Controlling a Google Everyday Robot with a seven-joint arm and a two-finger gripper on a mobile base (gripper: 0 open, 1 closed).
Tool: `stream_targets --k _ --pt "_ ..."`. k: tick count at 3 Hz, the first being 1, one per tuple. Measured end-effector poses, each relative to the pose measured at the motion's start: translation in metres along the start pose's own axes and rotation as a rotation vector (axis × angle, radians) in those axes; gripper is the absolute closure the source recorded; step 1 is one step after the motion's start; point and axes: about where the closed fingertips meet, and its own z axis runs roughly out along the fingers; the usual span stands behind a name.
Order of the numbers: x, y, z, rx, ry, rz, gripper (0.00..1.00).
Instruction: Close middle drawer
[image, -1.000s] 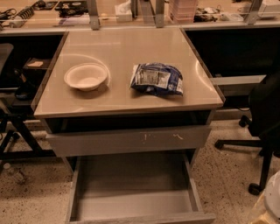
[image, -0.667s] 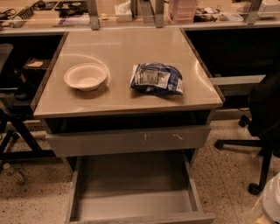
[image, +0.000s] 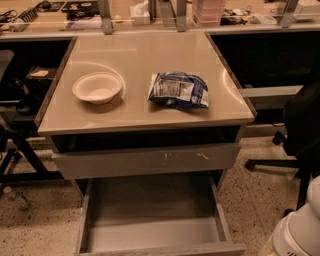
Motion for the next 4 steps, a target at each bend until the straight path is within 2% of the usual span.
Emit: stream_targets --k 1,2,3,4 --pt "0.0 0.0 0.0 0.0 0.0 0.0 1.0" --pt "0.005 0.007 0.018 -0.032 -0.011 0.022 1.0" --pt "0.013 0.02 0.075 -0.095 -0.015 0.087 1.0" --pt "0.006 0.017 0.129 -0.132 -0.057 0.135 1.0"
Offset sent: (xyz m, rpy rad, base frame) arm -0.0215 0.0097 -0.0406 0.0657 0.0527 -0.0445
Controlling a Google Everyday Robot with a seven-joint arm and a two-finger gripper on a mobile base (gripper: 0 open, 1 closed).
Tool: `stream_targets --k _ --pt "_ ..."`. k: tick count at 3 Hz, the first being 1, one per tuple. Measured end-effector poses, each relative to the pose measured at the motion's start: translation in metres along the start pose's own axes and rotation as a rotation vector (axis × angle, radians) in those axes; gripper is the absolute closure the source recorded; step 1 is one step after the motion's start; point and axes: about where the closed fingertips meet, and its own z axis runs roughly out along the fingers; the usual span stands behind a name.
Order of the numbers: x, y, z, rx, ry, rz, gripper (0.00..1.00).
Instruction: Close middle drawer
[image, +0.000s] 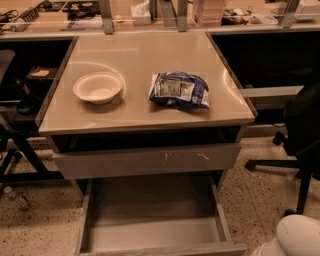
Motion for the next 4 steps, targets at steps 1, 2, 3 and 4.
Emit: stream_targets --k 1,2,3,4 --pt "0.0 0.0 0.0 0.0 0.0 0.0 1.0" --pt "-0.002 -0.001 0.029 -0.043 -0.041 0.009 1.0" --pt "-0.017 -0.014 0.067 -0.08 -0.124 0.004 1.0" --pt "-0.034 -0.028 0.09 -0.092 -0.19 -0.012 1.0"
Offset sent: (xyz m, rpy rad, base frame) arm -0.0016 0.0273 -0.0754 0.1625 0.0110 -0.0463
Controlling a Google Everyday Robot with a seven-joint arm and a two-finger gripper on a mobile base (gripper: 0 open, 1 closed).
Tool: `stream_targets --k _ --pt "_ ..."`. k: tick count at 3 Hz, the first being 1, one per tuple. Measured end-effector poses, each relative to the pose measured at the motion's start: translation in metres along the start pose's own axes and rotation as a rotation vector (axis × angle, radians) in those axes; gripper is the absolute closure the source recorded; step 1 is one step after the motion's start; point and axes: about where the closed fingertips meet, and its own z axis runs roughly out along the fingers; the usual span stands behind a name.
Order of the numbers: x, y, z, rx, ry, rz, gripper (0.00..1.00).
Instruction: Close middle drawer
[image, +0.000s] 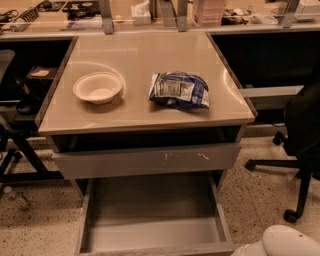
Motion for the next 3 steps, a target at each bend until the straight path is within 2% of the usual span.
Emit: stream_targets --k 3 --pt "-0.026 -0.035 0.021 0.027 -0.085 -0.03 1.0"
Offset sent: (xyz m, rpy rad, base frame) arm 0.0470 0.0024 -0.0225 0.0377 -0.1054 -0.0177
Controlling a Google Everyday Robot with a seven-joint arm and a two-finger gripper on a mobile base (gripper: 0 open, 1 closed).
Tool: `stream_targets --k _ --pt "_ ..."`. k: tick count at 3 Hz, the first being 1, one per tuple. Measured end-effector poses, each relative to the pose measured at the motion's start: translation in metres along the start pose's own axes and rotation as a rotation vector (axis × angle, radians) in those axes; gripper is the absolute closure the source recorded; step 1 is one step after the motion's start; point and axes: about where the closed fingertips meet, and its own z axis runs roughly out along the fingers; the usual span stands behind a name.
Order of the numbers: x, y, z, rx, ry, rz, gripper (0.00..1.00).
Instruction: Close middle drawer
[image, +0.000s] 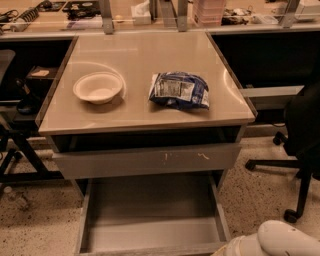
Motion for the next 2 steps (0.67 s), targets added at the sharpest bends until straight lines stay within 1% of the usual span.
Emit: stream_targets --k 2 --pt "-0.018 -0.023 0.012 0.03 -0.031 -0.012 1.0"
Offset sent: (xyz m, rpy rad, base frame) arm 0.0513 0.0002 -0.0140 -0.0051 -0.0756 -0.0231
